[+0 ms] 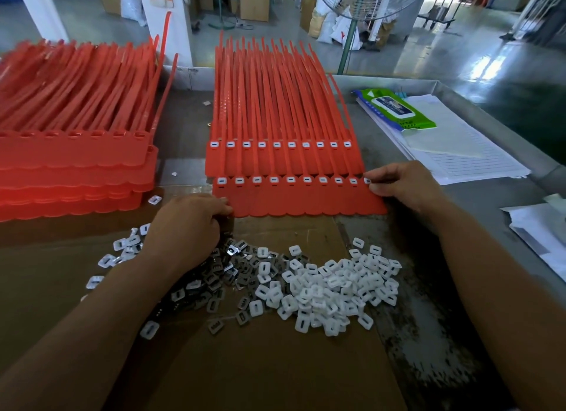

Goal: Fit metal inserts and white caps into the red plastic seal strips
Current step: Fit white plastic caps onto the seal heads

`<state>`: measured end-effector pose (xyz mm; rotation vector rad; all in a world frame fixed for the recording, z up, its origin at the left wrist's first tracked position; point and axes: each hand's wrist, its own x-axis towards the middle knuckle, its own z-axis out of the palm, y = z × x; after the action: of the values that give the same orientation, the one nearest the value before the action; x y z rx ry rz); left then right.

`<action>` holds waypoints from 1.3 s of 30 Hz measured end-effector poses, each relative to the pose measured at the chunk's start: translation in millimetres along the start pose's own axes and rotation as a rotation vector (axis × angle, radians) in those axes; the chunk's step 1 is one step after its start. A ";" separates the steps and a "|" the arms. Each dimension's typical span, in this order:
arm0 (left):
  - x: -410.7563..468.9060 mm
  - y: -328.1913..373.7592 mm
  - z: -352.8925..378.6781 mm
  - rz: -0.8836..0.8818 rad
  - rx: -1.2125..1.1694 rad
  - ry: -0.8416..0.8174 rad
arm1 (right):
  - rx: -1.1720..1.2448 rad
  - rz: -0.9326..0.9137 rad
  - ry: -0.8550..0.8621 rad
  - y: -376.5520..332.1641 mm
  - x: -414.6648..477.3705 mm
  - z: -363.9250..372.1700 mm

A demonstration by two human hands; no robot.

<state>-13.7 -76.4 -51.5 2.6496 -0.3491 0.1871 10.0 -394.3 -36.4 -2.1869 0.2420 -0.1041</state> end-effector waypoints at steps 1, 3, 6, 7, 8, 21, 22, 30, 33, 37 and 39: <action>-0.4 0.1 -0.2 0.000 0.001 0.001 | -0.030 -0.020 0.003 -0.5 0.2 1.2; -0.6 0.2 -0.4 0.002 0.004 0.004 | -0.135 -0.074 0.010 -2.5 0.6 2.6; -0.2 0.4 -0.2 0.000 0.004 0.003 | -0.276 -0.131 0.021 -4.0 1.0 4.3; -0.1 0.3 0.0 -0.002 0.001 0.003 | -0.283 -0.138 0.025 -3.9 1.1 5.2; 0.2 0.0 0.0 -0.004 -0.002 0.002 | -0.272 -0.133 0.034 -3.7 1.4 6.1; -0.1 0.1 -0.4 0.002 -0.003 0.011 | -0.181 0.028 0.151 -6.8 20.7 15.6; 0.0 -0.1 -0.2 0.002 -0.005 0.012 | -0.182 0.041 0.143 -8.0 21.9 16.3; -0.9 -0.2 -0.3 0.005 -0.013 0.029 | -0.277 0.105 0.128 -14.7 25.2 20.6; -1.1 -0.5 -0.3 0.004 -0.005 0.025 | -0.336 0.103 0.143 -16.3 25.3 22.0; -1.6 1.3 -1.2 0.005 -0.006 0.021 | -0.340 0.095 0.165 -14.3 24.3 22.6; -1.6 2.0 -1.5 0.008 -0.008 0.019 | -0.353 0.062 0.196 -10.0 22.0 24.2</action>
<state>-15.9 -77.1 -49.6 2.6368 -0.3537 0.2128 36.8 -374.0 -42.9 -2.5188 0.4683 -0.2586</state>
